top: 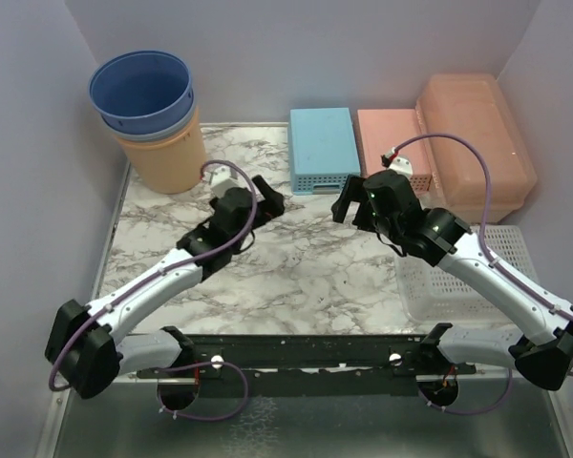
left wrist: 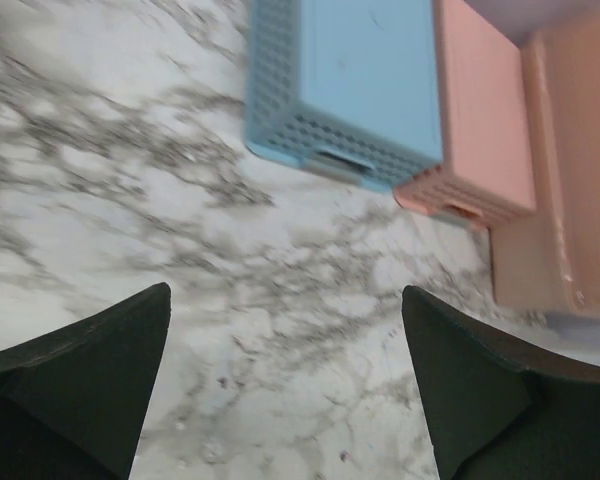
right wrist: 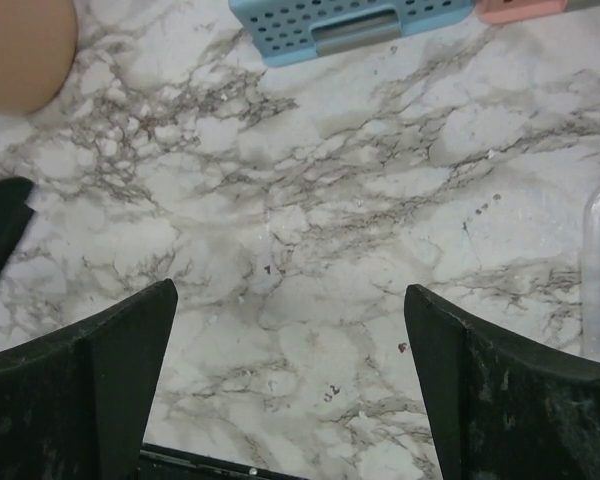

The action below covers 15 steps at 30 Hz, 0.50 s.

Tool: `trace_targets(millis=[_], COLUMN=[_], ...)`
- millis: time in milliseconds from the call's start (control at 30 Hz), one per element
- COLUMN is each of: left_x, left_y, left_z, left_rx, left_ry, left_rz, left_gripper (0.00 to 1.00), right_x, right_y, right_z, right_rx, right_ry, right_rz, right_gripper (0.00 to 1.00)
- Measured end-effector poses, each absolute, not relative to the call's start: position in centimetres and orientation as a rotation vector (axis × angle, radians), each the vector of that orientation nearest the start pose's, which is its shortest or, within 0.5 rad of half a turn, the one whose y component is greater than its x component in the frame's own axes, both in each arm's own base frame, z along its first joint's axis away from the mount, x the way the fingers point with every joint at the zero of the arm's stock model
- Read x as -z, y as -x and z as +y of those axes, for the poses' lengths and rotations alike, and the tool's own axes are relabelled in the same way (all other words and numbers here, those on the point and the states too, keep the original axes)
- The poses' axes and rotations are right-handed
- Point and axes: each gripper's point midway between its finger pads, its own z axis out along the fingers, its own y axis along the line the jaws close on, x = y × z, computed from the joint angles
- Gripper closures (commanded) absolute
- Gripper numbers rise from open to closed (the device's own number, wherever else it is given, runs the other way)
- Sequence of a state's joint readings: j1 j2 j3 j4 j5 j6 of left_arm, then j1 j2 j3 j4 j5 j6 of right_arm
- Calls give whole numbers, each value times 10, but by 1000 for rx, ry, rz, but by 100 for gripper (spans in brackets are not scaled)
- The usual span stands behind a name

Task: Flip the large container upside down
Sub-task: Move the multiple containers to the center of the board.

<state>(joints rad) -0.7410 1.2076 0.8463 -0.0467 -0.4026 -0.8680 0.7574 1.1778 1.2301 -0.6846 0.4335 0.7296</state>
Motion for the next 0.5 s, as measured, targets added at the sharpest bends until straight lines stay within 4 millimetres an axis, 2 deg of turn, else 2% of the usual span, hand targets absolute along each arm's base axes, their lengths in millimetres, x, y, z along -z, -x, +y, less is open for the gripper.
trace_targets(millis=[133,200,267,300,367,500], left_x=[-238,-268,-295,-315,-336,-357], left_y=[-338,-351,-361,-371,-383,-410], left_z=[-164,-130,-106,-86,-63,-10], left_rx=[472,384,322,270,211,82], left_ry=[482,517,529,546,566,629], left_rz=[1901,1854,1811,1779,1746,1738], left_gripper=[1,1,1,1,1,1], right_x=[-231,-217,-205,-200,-194,-193], right_y=[-271,-267,-263,-261,-258,-255], right_z=[209,214,219,221,226,232], right_rx=[-428,-446,-458,-465,-479,-513], right_ry=[-171,-149,-129,-119,-102,-79], right_rz=[2232,2275,2315,2334,2362,2380], right_gripper=[0,0,0,0,0,0])
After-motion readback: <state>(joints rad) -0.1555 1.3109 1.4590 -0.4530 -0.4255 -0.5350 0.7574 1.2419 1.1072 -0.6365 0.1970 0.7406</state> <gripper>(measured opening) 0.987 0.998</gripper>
